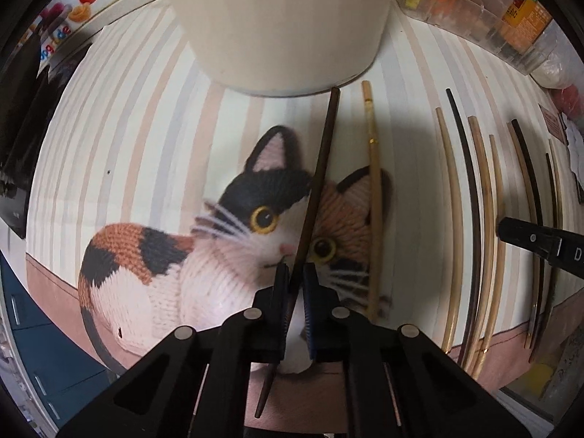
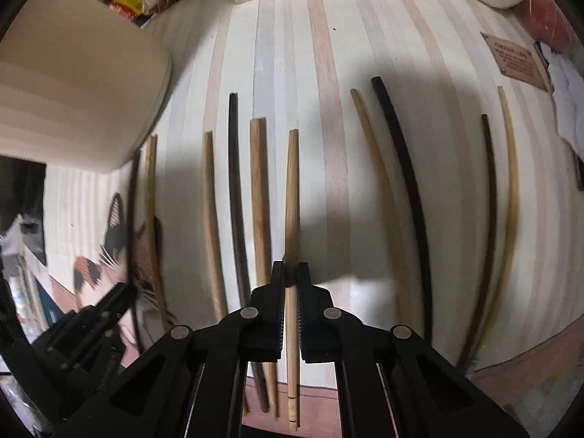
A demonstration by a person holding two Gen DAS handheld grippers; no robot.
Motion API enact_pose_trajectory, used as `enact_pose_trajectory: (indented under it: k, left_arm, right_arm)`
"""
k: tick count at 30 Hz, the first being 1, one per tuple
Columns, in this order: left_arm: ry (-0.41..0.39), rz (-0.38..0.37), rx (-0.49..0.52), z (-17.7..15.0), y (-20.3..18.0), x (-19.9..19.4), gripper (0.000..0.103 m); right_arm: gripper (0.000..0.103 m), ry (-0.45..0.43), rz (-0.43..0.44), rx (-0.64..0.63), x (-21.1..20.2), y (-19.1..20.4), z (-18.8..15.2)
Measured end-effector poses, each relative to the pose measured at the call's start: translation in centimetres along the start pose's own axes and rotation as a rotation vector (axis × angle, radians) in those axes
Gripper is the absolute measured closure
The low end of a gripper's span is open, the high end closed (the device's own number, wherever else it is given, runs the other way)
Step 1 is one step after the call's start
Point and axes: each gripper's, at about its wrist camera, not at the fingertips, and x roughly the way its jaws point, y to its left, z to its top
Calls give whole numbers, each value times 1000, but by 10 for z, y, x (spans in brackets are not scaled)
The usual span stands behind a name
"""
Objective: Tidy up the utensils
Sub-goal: 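Grasp a light wooden chopstick with the right tool while the left tool grasps a dark chopstick, then lift both held chopsticks off the cloth with both tools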
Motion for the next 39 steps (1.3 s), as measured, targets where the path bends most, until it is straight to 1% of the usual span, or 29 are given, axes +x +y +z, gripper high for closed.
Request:
enact_pose_trajectory:
  k: [2,6,9,12,15,21,23,25,26,28,29,32,35,36,37,39]
  left_arm:
    - [4,4,-7,-10,18,-5,98]
    - [22,10,-24,-35,40,-13,98]
    - [30,3,-33,-53,56,-18,98]
    - [32,-3,-20,-61,68,-21,98]
    - [35,2,-1,-60,73,-27,97]
    - [4,47,83,-71,85,-32,98]
    - [5,40,66,-78,94,-37,99]
    - [19,39,21,-91,113,-42,99]
    - [29,38,0,-98,127,-43,99]
    - [58,36,-35,-119,154,-43,99]
    - [76,34,-43,-136,167,-46,99]
    - [94,16,-56,-167,191,-50,99]
    - [94,13,-58,-178,205,-56,99]
    - [90,18,-47,-175,203,-56,99]
    - [84,26,-32,-168,189,-60,98]
    - [76,36,-9,-175,199,-63,99]
  right_arm:
    - [97,7,-21,-14,-1,1,-3]
    - [97,44,-91,-62,-3,3,-12]
    - [97,74,-120,-87,-3,5,-17]
    - [97,90,-143,-98,-1,10,-16]
    - [96,103,-170,-118,3,21,-14]
    - [96,119,-196,-144,9,43,-6]
    - [96,113,-196,-151,6,45,-3]
    - [96,112,-183,-156,8,52,-6]
    - [96,118,-170,-153,8,43,-7]
    - [96,143,-152,-156,6,39,-10]
    - [96,143,-147,-165,11,32,-21]
    - [96,137,-171,-204,10,35,-26]
    - [96,133,-198,-231,10,42,-30]
    - [96,133,-206,-244,9,44,-32]
    - [96,135,-210,-249,9,47,-33]
    - [96,144,-215,-254,8,49,-33]
